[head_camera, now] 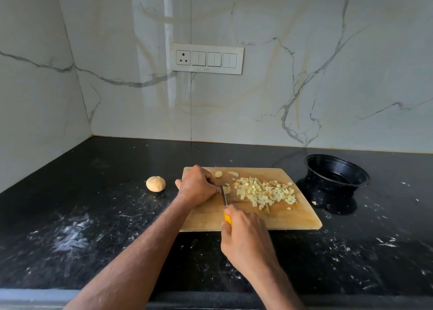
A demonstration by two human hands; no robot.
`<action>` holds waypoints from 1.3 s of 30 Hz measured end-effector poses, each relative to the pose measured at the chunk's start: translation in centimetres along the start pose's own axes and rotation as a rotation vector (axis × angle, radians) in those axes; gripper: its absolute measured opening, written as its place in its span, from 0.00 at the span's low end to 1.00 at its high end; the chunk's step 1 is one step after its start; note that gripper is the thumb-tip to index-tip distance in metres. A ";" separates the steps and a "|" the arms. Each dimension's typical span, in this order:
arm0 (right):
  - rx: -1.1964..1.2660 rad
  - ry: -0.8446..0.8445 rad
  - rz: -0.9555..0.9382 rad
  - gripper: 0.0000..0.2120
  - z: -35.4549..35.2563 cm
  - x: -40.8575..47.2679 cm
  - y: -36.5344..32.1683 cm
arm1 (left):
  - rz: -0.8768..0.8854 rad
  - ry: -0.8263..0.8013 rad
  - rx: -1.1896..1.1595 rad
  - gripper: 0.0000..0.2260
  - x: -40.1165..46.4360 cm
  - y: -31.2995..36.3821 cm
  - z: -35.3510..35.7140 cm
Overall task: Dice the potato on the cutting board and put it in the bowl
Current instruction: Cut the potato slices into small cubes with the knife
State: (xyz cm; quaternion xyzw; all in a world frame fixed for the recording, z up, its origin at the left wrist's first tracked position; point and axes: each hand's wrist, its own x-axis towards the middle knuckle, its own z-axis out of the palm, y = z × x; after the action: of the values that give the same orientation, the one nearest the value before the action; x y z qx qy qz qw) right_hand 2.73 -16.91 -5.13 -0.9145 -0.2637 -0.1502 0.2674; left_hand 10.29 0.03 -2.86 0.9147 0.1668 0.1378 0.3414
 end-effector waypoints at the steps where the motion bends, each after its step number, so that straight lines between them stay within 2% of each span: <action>1: 0.003 -0.008 0.009 0.13 -0.2 -0.6 0.1 | 0.013 0.001 0.004 0.10 -0.1 0.0 0.0; 4: 0.041 0.042 0.040 0.08 -1.5 -1.7 0.5 | 0.095 -0.026 0.020 0.09 -0.3 -0.2 -0.2; 7: 0.086 0.166 0.074 0.08 -2.6 -1.4 1.5 | 0.253 -0.088 -0.062 0.11 -0.3 -0.6 -0.8; 9: 0.051 0.161 0.082 0.08 -3.0 -0.6 2.1 | 0.323 -0.083 -0.052 0.11 -0.5 -0.6 -1.0; 12: 0.000 0.119 0.052 0.12 -3.2 0.5 2.5 | 0.327 -0.091 0.041 0.09 -0.7 -0.4 -0.9; 15: -0.001 0.118 0.020 0.13 -3.1 1.1 2.5 | 0.323 -0.124 0.023 0.08 -0.6 -0.4 -0.9; 19: 0.023 0.116 0.008 0.13 -2.7 1.3 2.7 | 0.395 -0.172 -0.026 0.10 -0.3 -0.5 -0.7; 25: 0.071 0.205 0.052 0.12 -2.5 1.1 2.8 | 0.568 -0.197 0.042 0.17 -0.2 -0.4 -0.7; 29: 0.103 0.278 0.072 0.12 -2.5 0.7 2.9 | 0.571 -0.256 0.213 0.15 0.2 -0.2 -0.8; 32: 0.115 0.264 0.070 0.13 -2.4 0.4 2.9 | 0.645 -0.296 0.325 0.17 0.3 0.3 -0.8; 35: 0.089 0.236 0.059 0.13 -2.1 0.4 2.8 | 0.698 -0.268 0.338 0.14 0.6 0.6 -0.9; 39: 0.066 0.208 0.070 0.12 -2.0 0.3 3.1 | 0.639 -0.238 0.317 0.11 0.7 1.1 -1.0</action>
State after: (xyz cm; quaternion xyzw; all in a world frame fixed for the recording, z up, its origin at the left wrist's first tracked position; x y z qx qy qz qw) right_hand 4.50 -20.11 -4.68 -0.8935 -0.2071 -0.2258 0.3284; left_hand 10.76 0.06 -1.29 0.9717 -0.1488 0.1024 0.1523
